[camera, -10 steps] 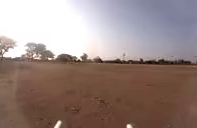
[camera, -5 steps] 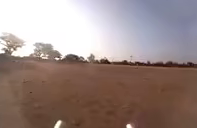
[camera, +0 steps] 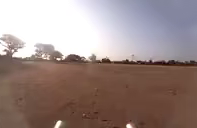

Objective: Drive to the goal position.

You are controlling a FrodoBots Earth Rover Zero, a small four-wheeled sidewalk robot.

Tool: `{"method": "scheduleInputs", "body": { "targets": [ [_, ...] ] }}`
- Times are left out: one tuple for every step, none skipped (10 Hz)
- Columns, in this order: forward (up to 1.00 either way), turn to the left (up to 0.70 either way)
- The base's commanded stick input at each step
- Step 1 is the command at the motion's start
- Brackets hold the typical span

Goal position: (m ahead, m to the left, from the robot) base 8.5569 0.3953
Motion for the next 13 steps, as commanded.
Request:
{"method": "scheduleInputs", "body": {
  "targets": [
    [0.7,0.0],
    [0.7,0.0],
    [0.7,0.0],
    [0.7,0.0],
    [0.7,0.0],
    [0.7,0.0],
    [0.7,0.0],
    [0.7,0.0],
    [0.7,0.0],
    [0.7,0.0],
    [0.7,0.0],
    [0.7,0.0],
    [0.7,0.0]
  ]
}}
